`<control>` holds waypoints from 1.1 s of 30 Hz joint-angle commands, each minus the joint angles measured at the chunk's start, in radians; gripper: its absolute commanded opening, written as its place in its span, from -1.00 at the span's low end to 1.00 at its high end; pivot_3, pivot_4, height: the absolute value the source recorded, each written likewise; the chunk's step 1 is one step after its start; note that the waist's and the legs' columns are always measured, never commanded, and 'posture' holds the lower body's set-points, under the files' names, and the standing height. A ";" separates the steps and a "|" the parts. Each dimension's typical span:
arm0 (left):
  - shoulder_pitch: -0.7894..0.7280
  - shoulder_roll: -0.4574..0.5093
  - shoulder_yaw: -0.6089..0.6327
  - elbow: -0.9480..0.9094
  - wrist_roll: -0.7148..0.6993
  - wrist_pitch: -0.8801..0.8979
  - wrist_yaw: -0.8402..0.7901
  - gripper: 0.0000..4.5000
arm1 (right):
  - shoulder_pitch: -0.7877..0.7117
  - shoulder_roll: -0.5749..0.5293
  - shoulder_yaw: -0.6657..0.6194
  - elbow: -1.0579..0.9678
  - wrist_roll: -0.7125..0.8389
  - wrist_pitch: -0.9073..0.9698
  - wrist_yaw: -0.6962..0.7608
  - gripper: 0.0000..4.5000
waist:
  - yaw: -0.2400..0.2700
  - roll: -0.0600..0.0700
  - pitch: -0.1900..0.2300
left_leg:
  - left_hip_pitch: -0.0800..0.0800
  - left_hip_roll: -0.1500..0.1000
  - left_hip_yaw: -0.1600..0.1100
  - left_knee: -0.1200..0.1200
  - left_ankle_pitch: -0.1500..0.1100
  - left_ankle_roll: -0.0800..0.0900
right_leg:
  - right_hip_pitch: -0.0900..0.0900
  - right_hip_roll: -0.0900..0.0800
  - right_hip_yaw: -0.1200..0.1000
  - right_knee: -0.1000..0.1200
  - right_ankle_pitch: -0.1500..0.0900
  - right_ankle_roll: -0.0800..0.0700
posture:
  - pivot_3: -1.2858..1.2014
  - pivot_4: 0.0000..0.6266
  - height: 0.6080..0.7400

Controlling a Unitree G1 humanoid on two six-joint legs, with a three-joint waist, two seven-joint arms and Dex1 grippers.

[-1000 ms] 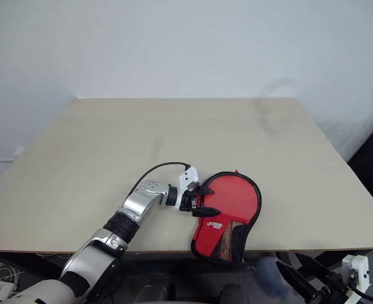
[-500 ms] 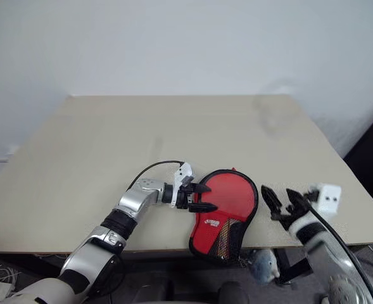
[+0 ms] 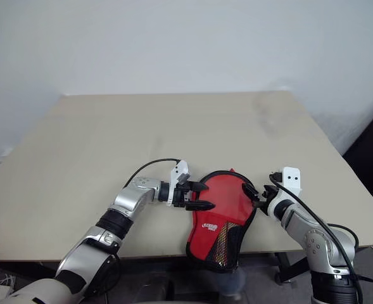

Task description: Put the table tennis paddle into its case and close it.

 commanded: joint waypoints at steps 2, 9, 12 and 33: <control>0.038 0.037 0.012 0.021 0.019 0.031 0.031 1.00 | -0.056 -0.025 0.011 0.043 -0.038 0.010 0.039 0.81 | -0.002 -0.001 0.000 | 0.000 0.000 0.000 0.000 -0.002 -0.003 | -0.001 0.000 0.000 0.003 0.000 0.000 | 0.03 -1.00 1.00; 0.055 0.035 0.017 -0.003 0.018 0.040 0.044 1.00 | -0.098 -0.029 0.042 0.115 -0.085 0.025 0.095 -0.23 | -0.003 -0.001 0.000 | 0.002 0.000 0.000 0.001 -0.002 -0.003 | -0.006 0.002 0.003 0.013 0.000 -0.001 | 0.03 -1.00 1.00; 0.061 0.038 0.019 -0.009 0.015 0.042 0.046 1.00 | -0.107 -0.040 0.069 0.122 -0.113 0.027 0.126 -0.71 | -0.002 -0.001 0.000 | 0.002 0.000 0.000 0.003 -0.002 -0.003 | -0.006 0.002 0.003 0.014 0.000 0.000 | 0.03 -1.00 1.00; 0.052 0.066 0.086 -0.093 -0.116 0.193 -0.034 1.00 | -0.308 0.136 -0.257 0.108 -0.023 -0.088 -0.061 -0.99 | 0.002 0.003 0.010 | 0.000 -0.001 -0.001 0.004 -0.001 -0.004 | -0.007 0.001 0.003 0.017 0.002 0.000 | 0.03 -1.00 1.00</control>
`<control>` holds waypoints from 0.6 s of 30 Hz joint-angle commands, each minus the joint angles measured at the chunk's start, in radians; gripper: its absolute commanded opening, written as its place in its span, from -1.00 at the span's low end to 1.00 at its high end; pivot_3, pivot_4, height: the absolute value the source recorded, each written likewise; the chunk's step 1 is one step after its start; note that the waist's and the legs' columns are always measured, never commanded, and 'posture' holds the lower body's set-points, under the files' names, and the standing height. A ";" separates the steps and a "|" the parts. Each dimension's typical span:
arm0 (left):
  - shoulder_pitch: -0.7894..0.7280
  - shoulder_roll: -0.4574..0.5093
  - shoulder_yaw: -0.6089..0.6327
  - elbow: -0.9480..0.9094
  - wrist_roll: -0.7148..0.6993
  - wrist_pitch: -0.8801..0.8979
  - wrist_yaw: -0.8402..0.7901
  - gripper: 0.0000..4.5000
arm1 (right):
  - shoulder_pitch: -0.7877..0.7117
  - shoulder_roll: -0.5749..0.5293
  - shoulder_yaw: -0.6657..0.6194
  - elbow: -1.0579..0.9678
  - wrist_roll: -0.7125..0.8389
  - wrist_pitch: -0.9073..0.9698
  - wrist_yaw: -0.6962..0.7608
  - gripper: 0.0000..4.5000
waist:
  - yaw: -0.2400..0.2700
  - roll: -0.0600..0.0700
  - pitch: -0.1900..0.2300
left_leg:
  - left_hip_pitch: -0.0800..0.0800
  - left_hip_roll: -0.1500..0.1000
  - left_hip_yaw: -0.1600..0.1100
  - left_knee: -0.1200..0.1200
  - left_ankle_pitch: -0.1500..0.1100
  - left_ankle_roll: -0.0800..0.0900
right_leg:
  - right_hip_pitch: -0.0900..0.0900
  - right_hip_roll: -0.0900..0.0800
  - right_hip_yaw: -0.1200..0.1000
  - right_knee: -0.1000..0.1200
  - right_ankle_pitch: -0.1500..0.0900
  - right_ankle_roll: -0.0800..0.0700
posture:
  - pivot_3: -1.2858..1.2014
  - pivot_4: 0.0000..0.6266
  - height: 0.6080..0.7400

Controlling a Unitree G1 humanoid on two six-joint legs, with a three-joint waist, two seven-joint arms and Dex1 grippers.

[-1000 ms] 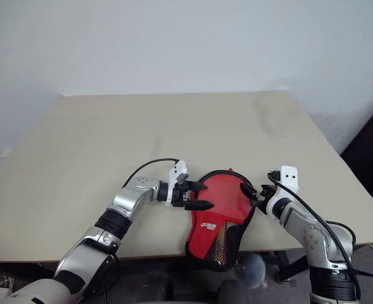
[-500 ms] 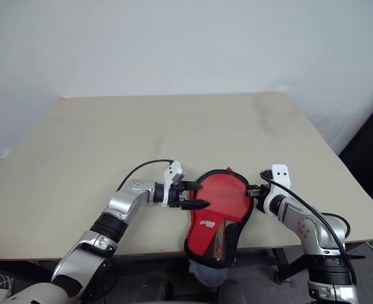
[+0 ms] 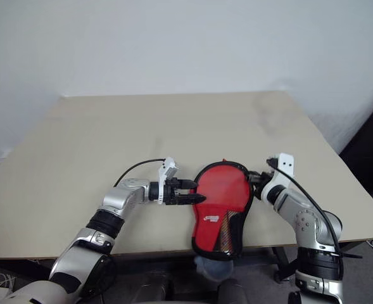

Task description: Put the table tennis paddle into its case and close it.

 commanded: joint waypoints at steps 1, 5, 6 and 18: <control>0.027 0.001 -0.014 -0.069 -0.028 0.045 -0.029 1.00 | -0.103 0.002 -0.132 -0.014 0.005 -0.121 -0.094 -0.99 | 0.003 0.002 0.003 | 0.000 -0.001 0.000 0.000 0.001 -0.001 | 0.000 -0.001 0.000 0.000 0.000 0.000 | 0.03 -1.00 1.00; 0.051 0.003 -0.033 -0.104 -0.024 0.058 -0.026 1.00 | -0.160 0.017 -0.171 0.039 -0.011 -0.181 -0.164 -0.99 | 0.004 0.002 0.003 | -0.001 -0.001 0.001 -0.001 0.004 0.000 | 0.000 -0.001 0.001 -0.002 0.000 0.000 | 0.03 -1.00 1.00; 0.052 0.003 -0.033 -0.109 -0.026 0.060 -0.026 1.00 | -0.166 0.016 -0.173 0.049 -0.015 -0.192 -0.170 -0.99 | 0.003 0.002 0.003 | -0.001 -0.001 0.001 -0.001 0.006 0.002 | 0.000 -0.001 0.001 -0.002 -0.001 0.001 | 0.03 -1.00 1.00; 0.063 0.009 -0.034 -0.141 -0.031 0.065 -0.009 1.00 | -0.222 0.026 -0.183 0.303 -0.102 -0.359 -0.254 -0.99 | -0.003 0.004 0.004 | -0.001 -0.001 0.003 -0.004 0.007 0.004 | 0.000 -0.001 0.004 -0.002 -0.001 0.001 | 0.03 -1.00 1.00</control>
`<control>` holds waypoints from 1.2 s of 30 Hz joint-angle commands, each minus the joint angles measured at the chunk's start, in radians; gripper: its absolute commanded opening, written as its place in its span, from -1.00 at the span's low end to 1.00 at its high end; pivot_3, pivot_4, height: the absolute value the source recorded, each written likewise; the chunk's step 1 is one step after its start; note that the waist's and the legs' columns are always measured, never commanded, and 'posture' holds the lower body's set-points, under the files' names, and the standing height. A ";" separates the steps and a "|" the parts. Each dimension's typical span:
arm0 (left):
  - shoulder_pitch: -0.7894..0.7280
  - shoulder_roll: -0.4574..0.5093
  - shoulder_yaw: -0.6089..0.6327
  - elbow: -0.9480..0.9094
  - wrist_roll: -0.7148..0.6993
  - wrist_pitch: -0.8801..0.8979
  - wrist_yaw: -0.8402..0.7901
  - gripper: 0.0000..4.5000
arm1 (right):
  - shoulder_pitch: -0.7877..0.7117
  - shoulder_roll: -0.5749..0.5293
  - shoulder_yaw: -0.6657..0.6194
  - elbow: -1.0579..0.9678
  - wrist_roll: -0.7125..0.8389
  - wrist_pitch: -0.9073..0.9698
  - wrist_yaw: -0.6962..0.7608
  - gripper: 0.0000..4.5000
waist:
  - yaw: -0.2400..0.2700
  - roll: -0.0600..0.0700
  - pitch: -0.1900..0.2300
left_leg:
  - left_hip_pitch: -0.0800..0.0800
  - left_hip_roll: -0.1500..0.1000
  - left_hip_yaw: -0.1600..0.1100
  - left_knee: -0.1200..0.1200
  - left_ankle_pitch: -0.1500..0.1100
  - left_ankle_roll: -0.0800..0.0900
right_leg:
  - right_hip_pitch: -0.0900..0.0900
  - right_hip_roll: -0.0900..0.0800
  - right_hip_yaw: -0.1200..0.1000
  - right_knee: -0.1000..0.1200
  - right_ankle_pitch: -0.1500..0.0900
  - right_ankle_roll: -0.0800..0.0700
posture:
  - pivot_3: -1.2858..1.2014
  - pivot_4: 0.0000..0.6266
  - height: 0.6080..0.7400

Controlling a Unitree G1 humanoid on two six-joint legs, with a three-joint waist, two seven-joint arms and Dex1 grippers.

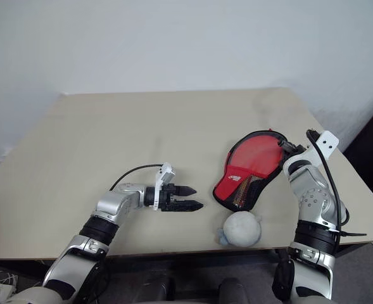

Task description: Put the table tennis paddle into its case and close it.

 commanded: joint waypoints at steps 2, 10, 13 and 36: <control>0.009 0.001 -0.008 -0.045 -0.013 0.017 0.000 1.00 | -0.040 -0.003 -0.003 0.092 -0.068 -0.112 -0.041 -0.99 | 0.000 0.000 0.000 | 0.000 0.000 0.000 0.000 0.000 0.000 | 0.000 0.000 0.000 0.000 0.000 0.000 | 0.03 -1.00 1.00; 0.028 0.016 -0.010 -0.086 -0.013 -0.018 -0.015 1.00 | 0.012 -0.019 0.061 0.169 -0.154 -0.072 -0.050 -0.99 | -0.003 0.002 0.001 | 0.000 0.000 0.001 0.000 0.001 0.001 | 0.000 0.001 0.002 0.001 0.000 0.000 | 0.03 -1.00 1.00; 0.032 0.023 -0.012 -0.093 -0.013 -0.025 -0.018 1.00 | 0.022 -0.019 0.031 0.174 -0.156 -0.074 -0.080 -0.78 | -0.003 0.002 0.001 | 0.000 0.000 0.001 0.000 0.001 0.001 | 0.000 0.001 0.003 0.001 0.000 0.000 | 0.03 -1.00 1.00; 0.026 0.097 0.123 -0.034 -0.035 -0.254 0.001 1.00 | 0.523 -0.075 0.216 -0.511 0.164 -0.236 0.696 0.99 | -0.004 0.001 0.002 | 0.002 0.000 0.001 0.000 0.002 -0.001 | 0.000 0.001 0.003 0.003 0.000 0.000 | 0.03 -1.00 1.00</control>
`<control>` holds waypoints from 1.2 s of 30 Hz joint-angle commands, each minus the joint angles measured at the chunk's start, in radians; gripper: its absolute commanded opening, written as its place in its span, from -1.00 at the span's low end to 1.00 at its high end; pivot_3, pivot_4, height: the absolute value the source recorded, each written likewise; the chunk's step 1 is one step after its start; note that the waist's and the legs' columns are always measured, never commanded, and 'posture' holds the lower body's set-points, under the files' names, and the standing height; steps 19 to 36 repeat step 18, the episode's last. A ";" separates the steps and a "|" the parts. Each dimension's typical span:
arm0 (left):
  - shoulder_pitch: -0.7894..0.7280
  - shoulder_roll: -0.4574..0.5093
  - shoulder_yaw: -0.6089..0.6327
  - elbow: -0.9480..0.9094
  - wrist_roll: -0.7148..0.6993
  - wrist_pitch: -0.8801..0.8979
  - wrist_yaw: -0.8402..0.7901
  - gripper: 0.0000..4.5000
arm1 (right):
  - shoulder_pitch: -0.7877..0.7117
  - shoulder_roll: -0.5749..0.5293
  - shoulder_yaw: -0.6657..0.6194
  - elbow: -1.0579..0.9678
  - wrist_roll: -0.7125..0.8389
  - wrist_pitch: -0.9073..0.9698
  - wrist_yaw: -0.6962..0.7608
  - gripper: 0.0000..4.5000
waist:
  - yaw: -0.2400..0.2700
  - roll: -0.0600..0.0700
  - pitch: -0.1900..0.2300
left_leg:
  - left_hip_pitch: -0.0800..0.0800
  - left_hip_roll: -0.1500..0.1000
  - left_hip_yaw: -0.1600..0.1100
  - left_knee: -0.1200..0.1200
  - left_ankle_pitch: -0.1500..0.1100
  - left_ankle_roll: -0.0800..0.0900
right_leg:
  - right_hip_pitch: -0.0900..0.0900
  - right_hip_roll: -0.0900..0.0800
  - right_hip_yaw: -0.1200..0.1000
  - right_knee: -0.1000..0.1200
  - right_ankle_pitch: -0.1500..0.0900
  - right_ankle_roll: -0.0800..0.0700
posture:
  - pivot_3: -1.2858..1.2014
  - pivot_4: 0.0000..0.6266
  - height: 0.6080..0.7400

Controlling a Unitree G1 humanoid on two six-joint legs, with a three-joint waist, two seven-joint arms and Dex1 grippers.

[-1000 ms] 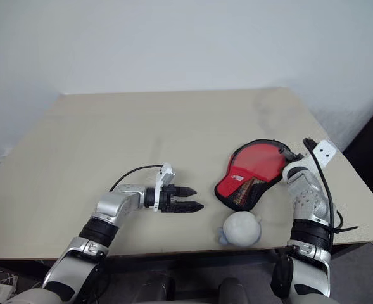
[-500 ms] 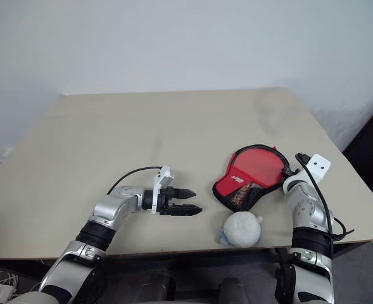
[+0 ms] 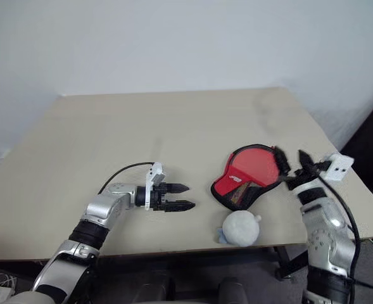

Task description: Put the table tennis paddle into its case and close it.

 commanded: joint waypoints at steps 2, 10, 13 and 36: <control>-0.003 0.037 0.111 -0.007 -0.030 -0.143 0.013 1.00 | 0.095 -0.047 0.116 -0.156 0.080 0.035 0.202 0.99 | 0.000 0.000 0.000 | 0.000 0.000 0.000 0.001 -0.002 -0.003 | 0.000 0.000 0.000 0.000 0.001 0.000 | 0.03 -1.00 1.00; 0.035 0.134 0.168 0.062 -0.003 -0.239 0.009 1.00 | 0.131 -0.073 0.207 -0.142 0.040 -0.007 0.324 0.99 | 0.004 -0.004 0.001 | 0.000 0.000 0.000 0.003 -0.002 -0.004 | 0.000 -0.001 0.000 0.000 0.002 0.001 | 0.03 -1.00 1.00; 0.087 0.162 0.167 0.039 -0.001 -0.231 0.023 1.00 | 0.127 -0.043 0.207 -0.131 0.039 -0.028 0.300 0.99 | 0.004 -0.004 0.000 | 0.000 0.000 0.001 0.002 -0.002 -0.004 | 0.000 -0.001 0.000 0.000 0.002 0.001 | 0.03 -1.00 1.00; 0.122 0.159 0.162 0.016 -0.001 -0.240 0.036 1.00 | 0.110 -0.037 0.216 -0.102 0.021 -0.044 0.305 0.99 | 0.010 -0.008 0.001 | 0.000 0.000 0.001 0.002 -0.002 -0.005 | 0.000 -0.001 -0.001 0.000 0.002 0.001 | 0.03 -1.00 1.00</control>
